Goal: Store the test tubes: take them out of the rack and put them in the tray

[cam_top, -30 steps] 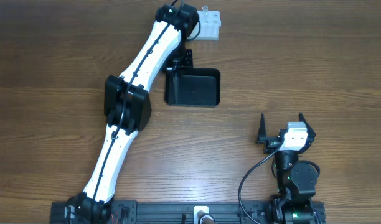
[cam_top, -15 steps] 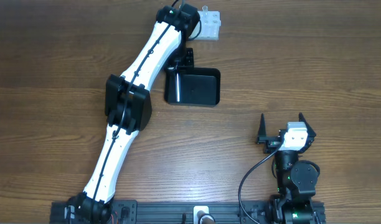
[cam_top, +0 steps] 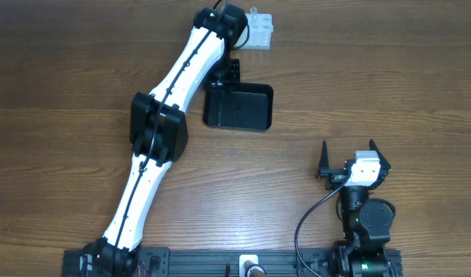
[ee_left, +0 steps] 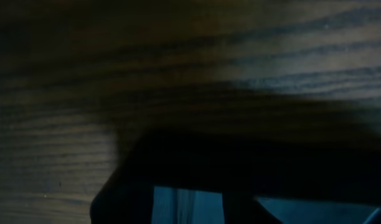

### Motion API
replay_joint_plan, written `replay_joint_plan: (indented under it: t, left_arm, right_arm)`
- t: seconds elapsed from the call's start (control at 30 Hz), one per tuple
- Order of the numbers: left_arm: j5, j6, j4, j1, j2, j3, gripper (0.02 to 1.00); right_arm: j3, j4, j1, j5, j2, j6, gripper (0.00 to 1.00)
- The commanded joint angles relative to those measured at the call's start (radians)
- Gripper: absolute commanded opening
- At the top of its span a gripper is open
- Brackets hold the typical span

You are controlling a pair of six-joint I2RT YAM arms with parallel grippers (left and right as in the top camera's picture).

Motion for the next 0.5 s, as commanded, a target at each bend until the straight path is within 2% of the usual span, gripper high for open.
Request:
replay_joint_plan:
  t: [0.03, 0.4, 0.43, 0.47, 0.5]
  left_arm:
    - [0.003, 0.012, -0.033, -0.01, 0.003, 0.043, 0.364]
    - [-0.003, 0.008, -0.045, -0.009, -0.183, 0.068, 0.404]
    - [-0.019, 0.008, -0.021, -0.009, -0.2, 0.068, 0.421]
    - [-0.04, 0.008, 0.007, -0.009, -0.214, 0.068, 0.507]
    - [-0.062, 0.008, 0.04, -0.009, -0.224, 0.068, 0.531]
  right_arm:
    - [-0.005, -0.003, -0.006, -0.005, -0.011, -0.005, 0.993]
    - [-0.005, -0.003, -0.006, -0.005, -0.011, -0.005, 0.993]
    - [-0.005, -0.003, -0.006, -0.005, -0.011, -0.005, 0.993]
    - [-0.005, -0.003, -0.006, -0.005, -0.011, -0.005, 0.991]
    - [-0.005, -0.003, -0.006, -0.005, -0.011, -0.005, 0.991]
